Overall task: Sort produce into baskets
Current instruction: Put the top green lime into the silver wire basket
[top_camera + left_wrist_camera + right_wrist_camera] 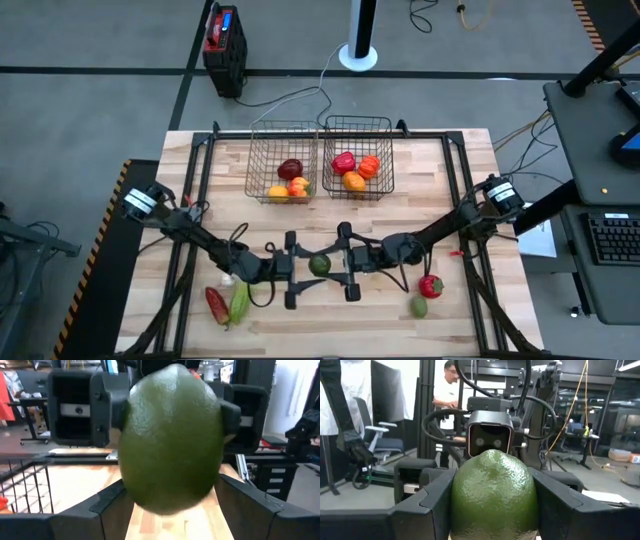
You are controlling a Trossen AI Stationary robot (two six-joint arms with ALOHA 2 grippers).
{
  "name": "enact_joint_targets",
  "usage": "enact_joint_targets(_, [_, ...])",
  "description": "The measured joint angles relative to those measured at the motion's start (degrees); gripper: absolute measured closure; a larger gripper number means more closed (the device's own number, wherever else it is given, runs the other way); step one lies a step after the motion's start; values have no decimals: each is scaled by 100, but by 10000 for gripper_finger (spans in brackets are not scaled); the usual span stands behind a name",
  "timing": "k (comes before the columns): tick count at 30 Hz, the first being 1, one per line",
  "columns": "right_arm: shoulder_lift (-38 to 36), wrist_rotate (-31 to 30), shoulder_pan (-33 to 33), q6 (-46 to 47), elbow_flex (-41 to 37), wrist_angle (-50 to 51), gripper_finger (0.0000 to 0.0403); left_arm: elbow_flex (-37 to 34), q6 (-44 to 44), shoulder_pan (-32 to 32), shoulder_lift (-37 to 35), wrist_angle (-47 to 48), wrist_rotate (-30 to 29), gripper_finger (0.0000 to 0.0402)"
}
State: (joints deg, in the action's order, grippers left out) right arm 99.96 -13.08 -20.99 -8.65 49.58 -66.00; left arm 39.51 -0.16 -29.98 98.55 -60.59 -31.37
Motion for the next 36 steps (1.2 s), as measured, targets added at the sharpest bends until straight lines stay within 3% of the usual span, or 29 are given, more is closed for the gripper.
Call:
enact_joint_targets(9, [-9, 21, -13, 75, 1, 58, 197, 41, 98, 11, -35, -16, 24, 176])
enact_joint_targets(16, [-9, 1, -13, 149, -1, 111, 145, 47, 98, 12, -39, 18, 30, 236])
enact_joint_targets(28, [-184, -94, 2, 266, -10, 382, 65, 54, 115, 9, -89, 64, -88, 227])
enact_joint_targets(36, [-1043, -959, 2, 347, -10, 1952, 58, 50, 109, 12, -610, 1111, -813, 229])
